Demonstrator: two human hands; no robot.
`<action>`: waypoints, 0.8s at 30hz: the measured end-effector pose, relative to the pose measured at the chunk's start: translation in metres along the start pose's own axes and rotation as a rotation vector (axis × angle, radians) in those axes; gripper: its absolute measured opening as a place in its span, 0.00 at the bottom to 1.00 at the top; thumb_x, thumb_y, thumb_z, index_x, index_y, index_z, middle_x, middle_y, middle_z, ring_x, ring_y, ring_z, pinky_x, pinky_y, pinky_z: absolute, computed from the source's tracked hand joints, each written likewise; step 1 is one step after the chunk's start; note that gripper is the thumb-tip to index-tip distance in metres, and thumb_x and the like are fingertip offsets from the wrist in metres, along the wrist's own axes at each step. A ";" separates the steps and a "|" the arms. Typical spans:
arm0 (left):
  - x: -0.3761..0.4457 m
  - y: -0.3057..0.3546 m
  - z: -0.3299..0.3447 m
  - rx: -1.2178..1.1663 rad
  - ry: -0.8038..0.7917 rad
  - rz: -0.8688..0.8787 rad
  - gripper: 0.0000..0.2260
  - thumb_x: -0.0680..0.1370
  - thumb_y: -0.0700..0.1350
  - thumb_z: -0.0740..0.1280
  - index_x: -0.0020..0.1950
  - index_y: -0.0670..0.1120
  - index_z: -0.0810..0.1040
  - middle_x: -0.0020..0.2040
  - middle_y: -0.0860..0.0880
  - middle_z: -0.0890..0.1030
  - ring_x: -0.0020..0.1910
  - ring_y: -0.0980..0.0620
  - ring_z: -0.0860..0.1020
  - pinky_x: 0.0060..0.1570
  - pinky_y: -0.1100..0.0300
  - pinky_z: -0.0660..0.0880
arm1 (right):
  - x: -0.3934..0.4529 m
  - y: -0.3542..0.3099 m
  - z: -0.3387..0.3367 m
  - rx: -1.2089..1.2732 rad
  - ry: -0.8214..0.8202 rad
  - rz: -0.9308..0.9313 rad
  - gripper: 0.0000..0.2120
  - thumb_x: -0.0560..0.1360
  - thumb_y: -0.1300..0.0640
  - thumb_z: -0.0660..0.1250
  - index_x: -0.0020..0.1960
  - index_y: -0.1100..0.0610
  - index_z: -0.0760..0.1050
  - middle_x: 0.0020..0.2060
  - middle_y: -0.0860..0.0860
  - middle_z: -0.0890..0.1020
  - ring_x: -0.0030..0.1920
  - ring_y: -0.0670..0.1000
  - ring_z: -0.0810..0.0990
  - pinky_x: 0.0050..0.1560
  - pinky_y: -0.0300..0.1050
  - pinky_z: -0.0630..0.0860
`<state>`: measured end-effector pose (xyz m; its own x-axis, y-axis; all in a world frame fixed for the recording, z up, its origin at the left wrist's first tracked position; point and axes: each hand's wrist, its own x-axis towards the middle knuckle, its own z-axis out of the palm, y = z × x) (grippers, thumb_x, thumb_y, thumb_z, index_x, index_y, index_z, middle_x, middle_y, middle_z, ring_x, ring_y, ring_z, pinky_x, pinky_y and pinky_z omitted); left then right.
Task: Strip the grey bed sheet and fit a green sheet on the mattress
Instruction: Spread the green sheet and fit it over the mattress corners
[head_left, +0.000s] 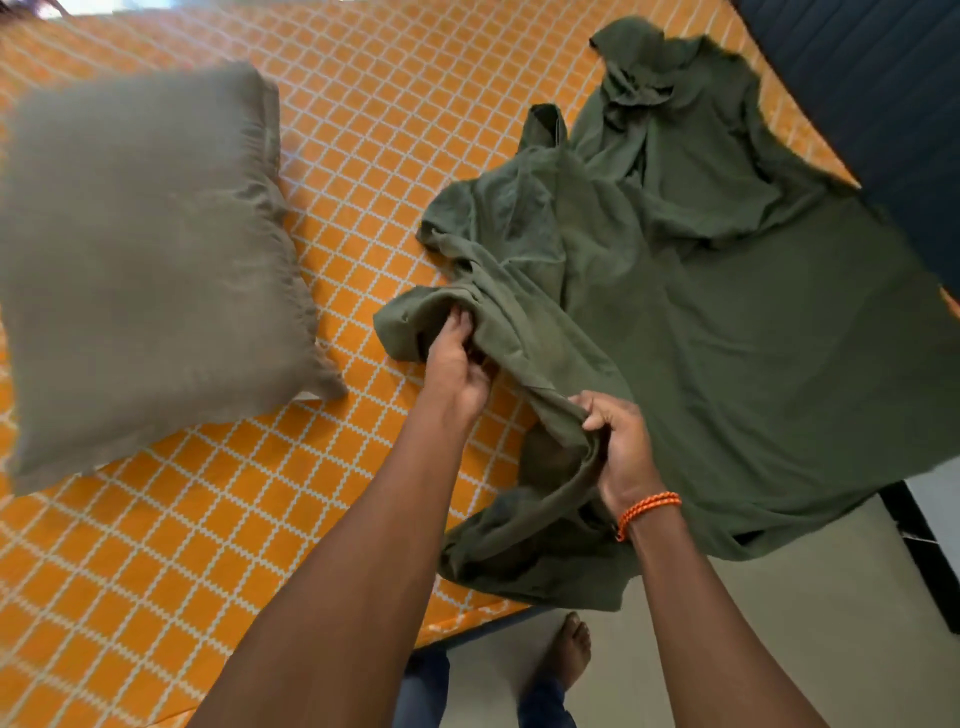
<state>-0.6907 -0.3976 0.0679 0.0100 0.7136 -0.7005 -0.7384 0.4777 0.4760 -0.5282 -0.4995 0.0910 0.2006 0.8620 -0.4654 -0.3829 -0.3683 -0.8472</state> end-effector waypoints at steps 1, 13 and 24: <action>0.000 0.007 0.007 0.026 0.007 0.009 0.17 0.85 0.38 0.61 0.73 0.45 0.77 0.62 0.44 0.84 0.56 0.47 0.83 0.61 0.48 0.80 | -0.006 -0.008 -0.001 -0.066 0.027 -0.041 0.07 0.60 0.65 0.62 0.26 0.55 0.72 0.30 0.50 0.76 0.36 0.50 0.75 0.43 0.45 0.72; -0.069 0.122 0.100 0.828 0.333 0.497 0.09 0.71 0.33 0.66 0.40 0.45 0.83 0.39 0.47 0.84 0.42 0.46 0.82 0.41 0.50 0.79 | -0.060 -0.092 0.057 -1.152 0.122 -0.515 0.12 0.82 0.39 0.65 0.40 0.37 0.74 0.28 0.48 0.75 0.32 0.50 0.76 0.35 0.49 0.69; -0.167 0.258 0.197 0.725 0.304 0.778 0.13 0.68 0.32 0.71 0.41 0.50 0.84 0.40 0.55 0.80 0.42 0.51 0.84 0.43 0.48 0.84 | -0.088 -0.223 0.133 -0.645 0.047 -0.719 0.21 0.83 0.53 0.68 0.33 0.44 0.68 0.29 0.40 0.69 0.32 0.42 0.66 0.35 0.37 0.62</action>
<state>-0.7499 -0.2921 0.4124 -0.5251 0.8412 -0.1292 0.1001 0.2118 0.9722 -0.5800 -0.4469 0.3553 0.2350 0.9465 0.2213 0.4116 0.1094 -0.9048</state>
